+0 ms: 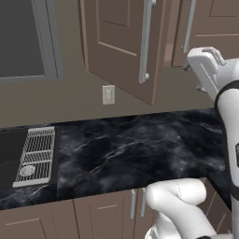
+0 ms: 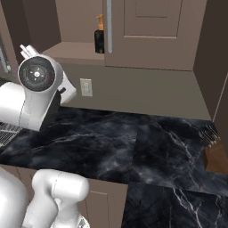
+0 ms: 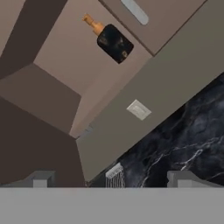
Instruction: Open the cabinet. Pick the soap dispenser and place it next to the sink. Then close the cabinet.
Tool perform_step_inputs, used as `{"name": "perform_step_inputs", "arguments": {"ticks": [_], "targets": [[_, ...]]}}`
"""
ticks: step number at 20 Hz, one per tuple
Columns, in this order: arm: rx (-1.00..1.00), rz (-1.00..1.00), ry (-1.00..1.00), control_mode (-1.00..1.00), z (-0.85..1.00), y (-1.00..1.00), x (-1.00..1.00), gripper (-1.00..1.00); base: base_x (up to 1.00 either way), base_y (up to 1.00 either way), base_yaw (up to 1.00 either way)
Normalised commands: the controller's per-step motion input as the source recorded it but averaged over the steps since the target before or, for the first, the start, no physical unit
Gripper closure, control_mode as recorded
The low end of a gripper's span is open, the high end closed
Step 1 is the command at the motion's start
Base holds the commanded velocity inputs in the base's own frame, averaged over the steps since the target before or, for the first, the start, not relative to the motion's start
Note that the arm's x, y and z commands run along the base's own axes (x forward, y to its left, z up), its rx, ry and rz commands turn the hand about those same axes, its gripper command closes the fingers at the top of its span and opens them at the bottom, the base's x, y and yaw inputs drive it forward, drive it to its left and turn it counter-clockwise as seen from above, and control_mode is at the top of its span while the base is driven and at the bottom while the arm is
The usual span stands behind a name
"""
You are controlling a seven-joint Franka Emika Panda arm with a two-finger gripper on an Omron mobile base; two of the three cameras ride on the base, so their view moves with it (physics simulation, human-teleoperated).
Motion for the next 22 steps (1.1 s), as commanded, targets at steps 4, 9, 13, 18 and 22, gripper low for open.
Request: {"name": "perform_step_inputs", "arguments": {"ticks": [4,9,13,18,22], "targets": [[0.00,0.02,0.04,-1.00,0.00,0.60,0.00,-1.00,0.00,0.00,0.00],[0.00,0.11,0.13,-1.00,0.00,0.14,0.36,-1.00,0.00,0.00,0.00],[0.00,0.15,0.01,-1.00,0.00,0.00,0.27,-1.00,0.00,0.00,0.00],[0.06,0.20,0.00,-1.00,-0.08,0.01,0.20,-1.00,0.00,0.00,0.00],[0.09,0.22,0.00,-1.00,-0.02,0.05,0.18,-1.00,0.00,0.00,0.00]]}}
